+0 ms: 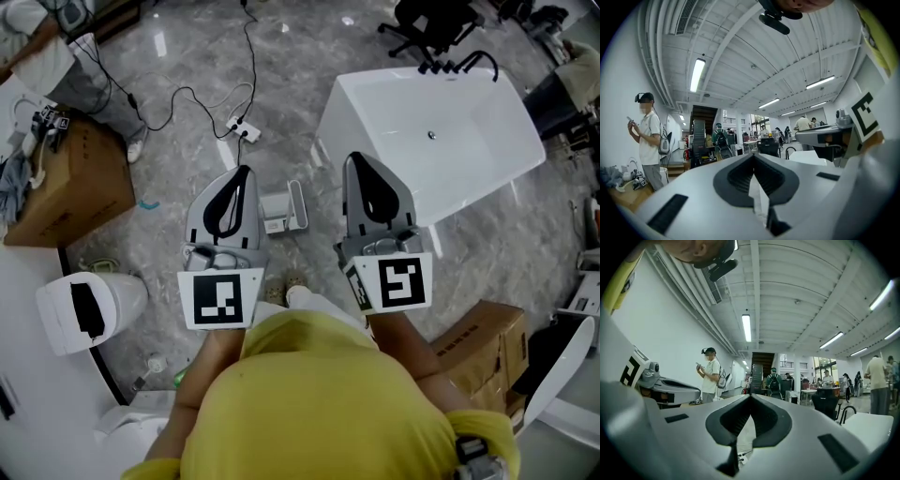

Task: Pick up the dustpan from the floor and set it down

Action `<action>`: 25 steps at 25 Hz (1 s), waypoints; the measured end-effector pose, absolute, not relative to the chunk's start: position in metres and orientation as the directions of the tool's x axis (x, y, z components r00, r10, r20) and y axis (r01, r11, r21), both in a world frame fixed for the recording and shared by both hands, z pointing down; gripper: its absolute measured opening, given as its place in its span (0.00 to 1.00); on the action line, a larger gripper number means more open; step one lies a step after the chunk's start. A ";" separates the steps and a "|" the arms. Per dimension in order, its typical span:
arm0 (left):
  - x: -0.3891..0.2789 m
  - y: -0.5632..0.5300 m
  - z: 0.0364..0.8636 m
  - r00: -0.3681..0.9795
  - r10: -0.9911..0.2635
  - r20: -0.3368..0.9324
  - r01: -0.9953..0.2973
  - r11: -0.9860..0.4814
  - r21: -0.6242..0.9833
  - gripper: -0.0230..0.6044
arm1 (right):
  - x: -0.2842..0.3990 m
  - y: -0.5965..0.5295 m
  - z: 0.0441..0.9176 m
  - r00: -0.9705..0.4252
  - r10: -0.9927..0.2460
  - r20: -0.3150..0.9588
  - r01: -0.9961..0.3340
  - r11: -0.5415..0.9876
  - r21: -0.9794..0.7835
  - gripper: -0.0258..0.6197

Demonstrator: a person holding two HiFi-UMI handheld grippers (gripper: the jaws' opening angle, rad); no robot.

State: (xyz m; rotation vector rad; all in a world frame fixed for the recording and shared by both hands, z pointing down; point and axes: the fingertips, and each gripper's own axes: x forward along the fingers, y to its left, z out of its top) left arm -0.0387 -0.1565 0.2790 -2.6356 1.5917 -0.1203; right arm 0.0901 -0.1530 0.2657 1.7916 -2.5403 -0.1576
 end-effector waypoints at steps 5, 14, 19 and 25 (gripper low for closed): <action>-0.038 -0.150 0.268 0.463 -0.886 0.019 -0.879 -0.462 -0.115 0.04 | 0.091 -0.148 0.261 -0.354 -0.935 -0.038 -0.932 0.349 0.097 0.05; -0.038 -0.142 0.267 0.465 -0.885 0.022 -0.879 -0.464 -0.111 0.04 | 0.093 -0.143 0.265 -0.357 -0.934 -0.023 -0.931 0.354 0.094 0.05; -0.037 -0.141 0.268 0.465 -0.885 0.029 -0.878 -0.465 -0.113 0.04 | 0.095 -0.141 0.268 -0.362 -0.932 -0.014 -0.928 0.359 0.097 0.06; -0.033 -0.134 0.269 0.468 -0.883 0.029 -0.877 -0.469 -0.109 0.04 | 0.099 -0.135 0.271 -0.364 -0.931 -0.009 -0.928 0.362 0.092 0.06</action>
